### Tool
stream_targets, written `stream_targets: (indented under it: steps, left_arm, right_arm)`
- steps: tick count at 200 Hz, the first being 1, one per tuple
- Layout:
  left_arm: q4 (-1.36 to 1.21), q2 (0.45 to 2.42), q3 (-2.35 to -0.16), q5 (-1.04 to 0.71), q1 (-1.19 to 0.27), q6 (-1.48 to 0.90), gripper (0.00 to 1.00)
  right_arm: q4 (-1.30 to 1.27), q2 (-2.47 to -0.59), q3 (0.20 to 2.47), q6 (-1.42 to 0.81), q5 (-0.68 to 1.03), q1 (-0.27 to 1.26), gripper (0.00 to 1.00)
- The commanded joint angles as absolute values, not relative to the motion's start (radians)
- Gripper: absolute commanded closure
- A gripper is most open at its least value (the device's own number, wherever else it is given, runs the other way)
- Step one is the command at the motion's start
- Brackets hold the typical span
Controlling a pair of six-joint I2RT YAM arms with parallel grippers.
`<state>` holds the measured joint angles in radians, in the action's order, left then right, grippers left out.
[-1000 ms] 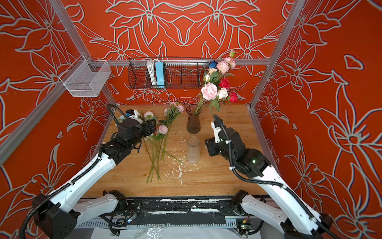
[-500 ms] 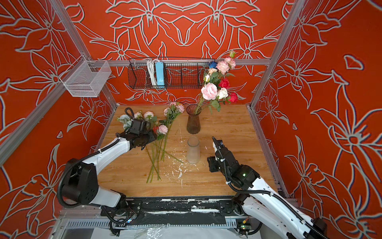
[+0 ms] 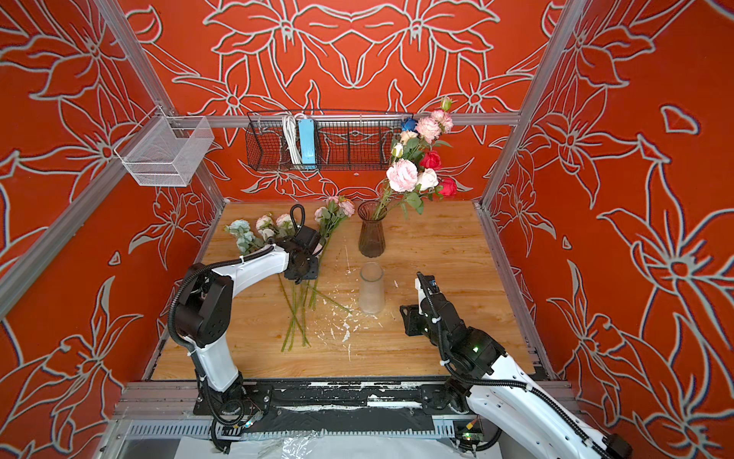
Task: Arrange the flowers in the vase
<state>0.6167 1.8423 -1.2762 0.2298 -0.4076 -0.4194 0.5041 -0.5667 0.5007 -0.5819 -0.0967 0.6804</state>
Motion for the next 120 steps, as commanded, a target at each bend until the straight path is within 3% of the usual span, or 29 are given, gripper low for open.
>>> stream_targets:
  steps: [1, 25, 71, 99, 120]
  left_arm:
    - [0.643, 1.874, -1.281, 0.265, -0.409, -0.398, 0.6]
    - [0.62, 1.884, -1.285, 0.239, -0.408, -0.386, 0.72]
    - [0.611, 1.927, -1.304, 0.207, -0.408, -0.356, 0.74]
    - [0.634, 1.924, -1.313, 0.21, -0.409, -0.359, 0.9]
    - [0.663, 1.856, -1.319, 0.207, -0.41, -0.363, 0.93]
  right_arm:
    - [0.501, -0.549, 0.484, -0.604, -0.11, 0.685, 0.65]
    - [0.515, -0.54, 0.489, -0.599, -0.115, 0.684, 0.65]
    - [0.53, -0.511, 0.493, -0.595, -0.115, 0.685, 0.65]
    - [0.544, -0.502, 0.5, -0.589, -0.115, 0.684, 0.66]
    - [0.548, -0.492, 0.507, -0.585, -0.117, 0.684, 0.66]
